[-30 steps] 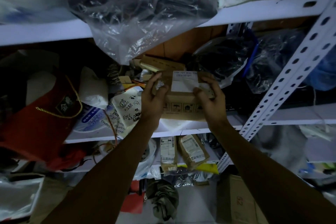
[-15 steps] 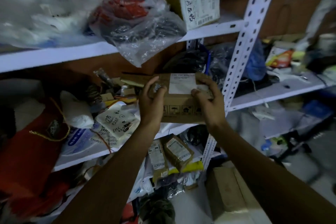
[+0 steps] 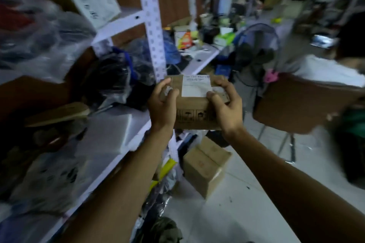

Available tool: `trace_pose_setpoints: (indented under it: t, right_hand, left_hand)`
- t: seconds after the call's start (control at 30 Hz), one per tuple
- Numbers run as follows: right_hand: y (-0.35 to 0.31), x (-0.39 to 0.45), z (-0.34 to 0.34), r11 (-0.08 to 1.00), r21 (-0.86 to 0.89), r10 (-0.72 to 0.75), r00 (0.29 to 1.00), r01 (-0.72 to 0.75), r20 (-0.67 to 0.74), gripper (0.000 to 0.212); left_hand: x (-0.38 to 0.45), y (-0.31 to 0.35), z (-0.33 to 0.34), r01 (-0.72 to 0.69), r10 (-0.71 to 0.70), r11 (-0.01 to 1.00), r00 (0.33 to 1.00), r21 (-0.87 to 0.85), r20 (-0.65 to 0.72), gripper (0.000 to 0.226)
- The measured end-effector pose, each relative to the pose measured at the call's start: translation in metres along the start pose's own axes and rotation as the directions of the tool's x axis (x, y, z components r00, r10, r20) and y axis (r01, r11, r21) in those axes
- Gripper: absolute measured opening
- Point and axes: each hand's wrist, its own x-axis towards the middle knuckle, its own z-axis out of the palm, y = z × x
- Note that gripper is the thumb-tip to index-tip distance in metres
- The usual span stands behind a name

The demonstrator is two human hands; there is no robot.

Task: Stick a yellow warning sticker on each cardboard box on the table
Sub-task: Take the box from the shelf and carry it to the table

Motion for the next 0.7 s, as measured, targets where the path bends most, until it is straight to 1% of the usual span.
trace_pose_setpoints:
  t: [0.1, 0.17, 0.27, 0.37, 0.47, 0.57, 0.63, 0.7]
  right_hand:
    - [-0.014, -0.003, -0.062, 1.000, -0.027, 0.000, 0.989, -0.004, -0.148, 0.034]
    - [-0.024, -0.008, -0.103, 0.999, -0.052, -0.028, 0.969, 0.015, -0.245, 0.033]
    - [-0.037, -0.022, -0.161, 0.993, -0.111, -0.080, 0.922, 0.041, -0.379, 0.025]
    - [-0.044, -0.039, -0.218, 0.989, -0.144, -0.095, 0.869, 0.028, -0.486, 0.023]
    - [-0.049, -0.060, -0.273, 0.985, -0.168, -0.116, 0.818, 0.023, -0.564, 0.023]
    - [-0.055, -0.080, -0.330, 0.981, -0.191, -0.110, 0.763, -0.018, -0.637, 0.023]
    - [-0.059, -0.093, -0.367, 0.978, -0.206, -0.114, 0.738, -0.034, -0.666, 0.023]
    - [-0.062, -0.104, -0.403, 0.974, -0.221, -0.129, 0.706, -0.040, -0.697, 0.024]
  left_hand:
    - [-0.020, 0.010, 0.059, 0.026, -0.016, 0.998, 0.984, -0.058, 0.176, 0.026]
    - [-0.038, 0.019, 0.099, 0.042, -0.021, 0.996, 0.964, -0.074, 0.263, 0.025]
    - [-0.069, 0.031, 0.156, 0.054, -0.014, 0.993, 0.932, -0.102, 0.361, 0.032]
    - [-0.108, 0.037, 0.207, 0.022, 0.031, 0.993, 0.901, -0.117, 0.433, 0.032]
    - [-0.151, 0.041, 0.253, 0.035, 0.044, 0.989, 0.854, -0.142, 0.518, 0.034]
    - [-0.195, 0.049, 0.298, 0.074, 0.042, 0.984, 0.794, -0.164, 0.606, 0.028]
    - [-0.227, 0.053, 0.327, 0.097, 0.043, 0.978, 0.767, -0.182, 0.641, 0.030]
    - [-0.257, 0.057, 0.354, 0.115, 0.023, 0.980, 0.741, -0.161, 0.671, 0.034]
